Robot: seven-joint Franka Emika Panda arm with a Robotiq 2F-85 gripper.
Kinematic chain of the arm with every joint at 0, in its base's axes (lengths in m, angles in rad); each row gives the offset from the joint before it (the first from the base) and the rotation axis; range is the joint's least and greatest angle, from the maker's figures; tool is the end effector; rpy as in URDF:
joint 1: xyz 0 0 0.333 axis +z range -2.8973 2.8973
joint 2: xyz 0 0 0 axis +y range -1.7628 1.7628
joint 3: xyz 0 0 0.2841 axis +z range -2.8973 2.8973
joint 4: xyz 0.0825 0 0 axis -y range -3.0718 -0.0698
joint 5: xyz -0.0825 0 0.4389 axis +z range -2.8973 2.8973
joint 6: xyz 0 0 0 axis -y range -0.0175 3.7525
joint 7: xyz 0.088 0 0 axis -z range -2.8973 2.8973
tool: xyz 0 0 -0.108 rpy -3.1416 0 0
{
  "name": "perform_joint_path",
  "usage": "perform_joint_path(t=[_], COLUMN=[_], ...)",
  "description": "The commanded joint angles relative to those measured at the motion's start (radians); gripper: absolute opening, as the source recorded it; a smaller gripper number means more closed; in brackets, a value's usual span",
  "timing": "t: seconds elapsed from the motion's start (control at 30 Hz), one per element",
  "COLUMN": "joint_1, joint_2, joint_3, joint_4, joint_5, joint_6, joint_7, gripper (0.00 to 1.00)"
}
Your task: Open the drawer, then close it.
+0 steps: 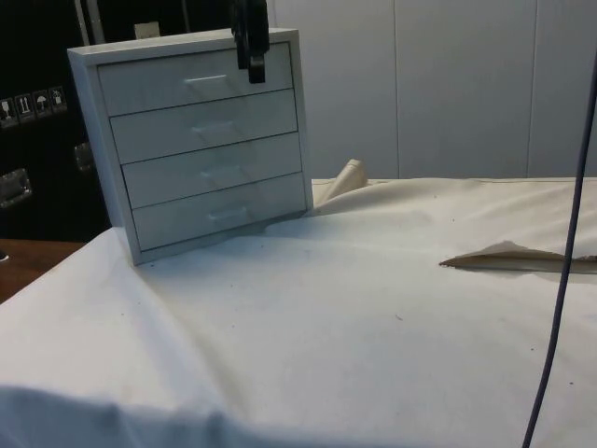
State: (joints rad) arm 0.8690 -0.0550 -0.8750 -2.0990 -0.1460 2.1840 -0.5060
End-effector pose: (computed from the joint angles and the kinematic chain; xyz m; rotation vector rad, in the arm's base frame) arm 0.5986 -0.0110 0.3882 2.9035 0.8586 0.1469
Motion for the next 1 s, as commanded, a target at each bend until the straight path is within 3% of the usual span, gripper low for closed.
perform_joint_path(t=[0.0,0.6,0.93,0.97], joint_1=[-0.001,-0.001,-0.001,-0.001], joint_2=[-0.008,0.017,0.019,0.021], joint_3=[-0.001,-0.004,-0.009,-0.008], joint_4=[-0.007,-0.035,-0.036,-0.034], joint_5=[-0.002,0.001,-0.023,-0.044], joint_6=[0.017,0.075,0.095,0.106], joint_7=[-0.012,-0.128,-0.173,-0.175], gripper=[1.0,1.0,1.0,1.0])
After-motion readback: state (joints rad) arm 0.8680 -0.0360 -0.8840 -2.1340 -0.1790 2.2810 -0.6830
